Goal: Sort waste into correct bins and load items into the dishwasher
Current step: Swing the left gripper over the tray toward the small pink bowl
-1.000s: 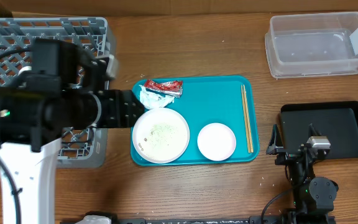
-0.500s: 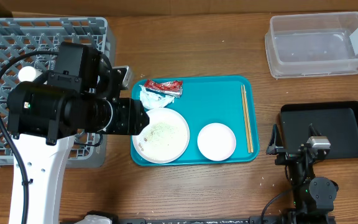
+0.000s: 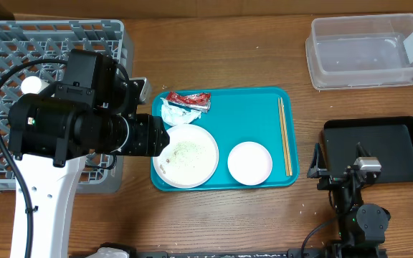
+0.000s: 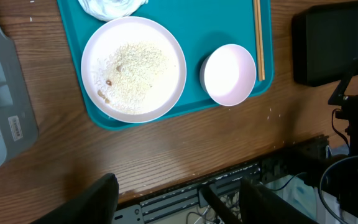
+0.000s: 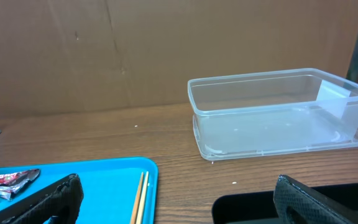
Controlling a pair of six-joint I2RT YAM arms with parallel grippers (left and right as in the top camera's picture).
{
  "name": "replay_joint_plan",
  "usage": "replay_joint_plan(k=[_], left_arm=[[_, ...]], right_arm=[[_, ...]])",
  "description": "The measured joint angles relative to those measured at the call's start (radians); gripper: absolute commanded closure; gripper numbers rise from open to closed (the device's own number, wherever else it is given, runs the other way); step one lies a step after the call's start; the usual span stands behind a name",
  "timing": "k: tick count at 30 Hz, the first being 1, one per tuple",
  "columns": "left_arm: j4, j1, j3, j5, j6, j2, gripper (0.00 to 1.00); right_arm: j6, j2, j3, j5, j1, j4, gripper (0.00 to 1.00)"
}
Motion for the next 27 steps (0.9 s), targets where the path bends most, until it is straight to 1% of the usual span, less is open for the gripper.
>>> replay_joint_plan(k=[6,12,17,23,27], left_arm=[[0.0,0.0,0.0,0.002,0.0,0.0,0.36],[0.0,0.0,0.0,0.033,0.0,0.0,0.33],[0.0,-0.01,0.0,0.067,0.027,0.0,0.31],[0.0,-0.014,-0.001,0.089,0.046,0.0,0.3],[0.003,-0.039,-0.001,0.097,0.049,0.0,0.3]], right_arm=[[0.0,0.0,0.0,0.0,0.0,-0.001,0.0],[0.0,0.0,0.0,0.0,0.0,-0.001,0.0],[0.0,0.0,0.0,0.0,0.0,-0.001,0.0],[0.0,0.0,0.0,0.0,0.0,-0.001,0.0],[0.0,0.0,0.0,0.0,0.0,-0.001,0.0]])
